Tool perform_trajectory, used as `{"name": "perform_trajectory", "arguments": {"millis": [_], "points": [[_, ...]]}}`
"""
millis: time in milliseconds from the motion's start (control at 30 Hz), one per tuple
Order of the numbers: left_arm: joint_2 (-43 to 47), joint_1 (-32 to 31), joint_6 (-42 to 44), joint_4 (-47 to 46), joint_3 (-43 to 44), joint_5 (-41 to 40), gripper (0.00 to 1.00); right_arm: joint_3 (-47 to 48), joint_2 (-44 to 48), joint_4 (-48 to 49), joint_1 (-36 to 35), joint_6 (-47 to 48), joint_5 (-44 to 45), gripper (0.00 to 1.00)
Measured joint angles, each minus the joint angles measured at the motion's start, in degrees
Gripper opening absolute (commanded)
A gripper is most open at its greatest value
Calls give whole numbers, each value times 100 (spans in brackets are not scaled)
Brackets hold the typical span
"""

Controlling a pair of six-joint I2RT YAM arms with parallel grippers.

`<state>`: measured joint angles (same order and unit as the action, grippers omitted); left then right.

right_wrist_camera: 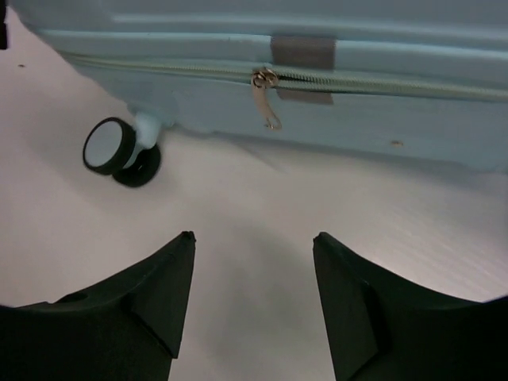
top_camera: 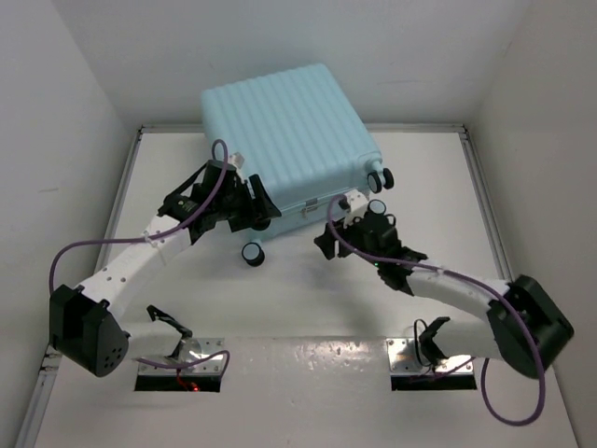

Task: Pack the luggage

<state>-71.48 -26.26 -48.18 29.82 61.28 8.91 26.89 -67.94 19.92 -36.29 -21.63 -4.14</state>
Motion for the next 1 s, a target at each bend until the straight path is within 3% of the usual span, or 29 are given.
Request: {"name": "perform_trajectory", "arguments": {"millis": [133, 367, 733, 833, 1000], "points": [[-20, 83, -125, -7, 0, 179, 0, 173, -1113, 1069, -662, 133, 1228, 61], [-52, 186, -302, -15, 0, 382, 0, 1095, -2317, 1735, -1292, 319, 2625, 62], [-201, 398, -334, -385, -7, 420, 0, 2343, -3182, 1268, -1185, -111, 3346, 57], [-201, 461, -334, -555, -76, 422, 0, 2288, -3187, 1368, -1117, -63, 3189, 55], [-146, 490, -337, -651, -157, 452, 0, 1506, -2796, 1792, -1064, 249, 2839, 66]]}}
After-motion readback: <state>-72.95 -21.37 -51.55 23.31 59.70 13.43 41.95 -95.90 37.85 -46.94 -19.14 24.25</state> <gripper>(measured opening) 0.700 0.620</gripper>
